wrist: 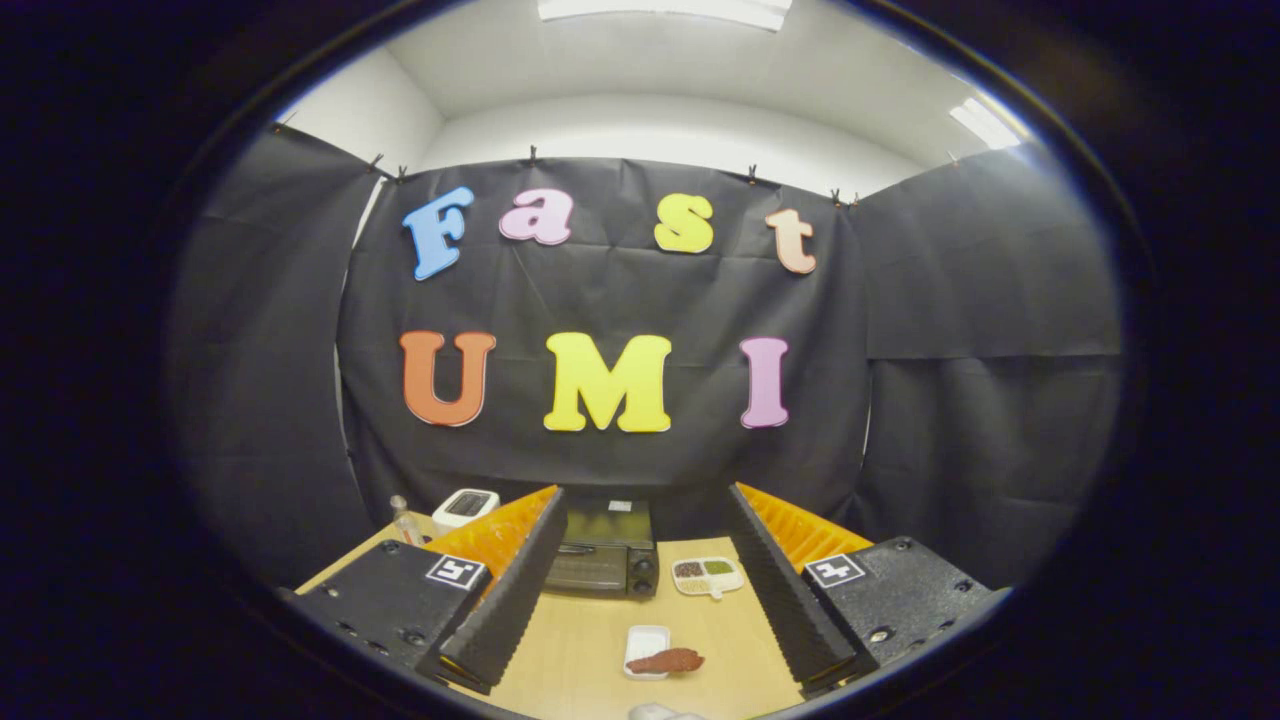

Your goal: Open the toaster oven, put the food inside, and close the toaster oven door.

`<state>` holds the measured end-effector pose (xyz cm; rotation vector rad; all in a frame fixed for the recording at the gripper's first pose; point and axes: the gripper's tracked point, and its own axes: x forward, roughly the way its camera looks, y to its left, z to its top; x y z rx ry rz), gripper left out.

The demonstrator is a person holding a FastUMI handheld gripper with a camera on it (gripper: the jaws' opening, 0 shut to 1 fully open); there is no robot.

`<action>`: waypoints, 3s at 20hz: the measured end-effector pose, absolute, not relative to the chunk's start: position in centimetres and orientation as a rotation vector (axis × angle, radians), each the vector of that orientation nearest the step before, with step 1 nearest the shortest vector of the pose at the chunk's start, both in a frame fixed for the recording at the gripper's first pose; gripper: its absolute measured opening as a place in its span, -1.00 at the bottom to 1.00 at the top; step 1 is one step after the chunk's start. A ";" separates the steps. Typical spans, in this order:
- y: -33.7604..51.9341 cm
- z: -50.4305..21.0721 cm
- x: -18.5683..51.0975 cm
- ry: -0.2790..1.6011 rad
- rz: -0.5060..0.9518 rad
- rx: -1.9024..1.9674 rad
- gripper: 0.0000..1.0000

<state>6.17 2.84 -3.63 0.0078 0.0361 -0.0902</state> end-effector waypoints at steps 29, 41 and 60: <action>13.1 -30.1 37.6 0.467 -0.001 0.025 1.00; 13.8 -37.9 25.8 0.631 0.090 -0.026 1.00; 14.0 -45.7 23.2 0.823 0.153 -0.064 1.00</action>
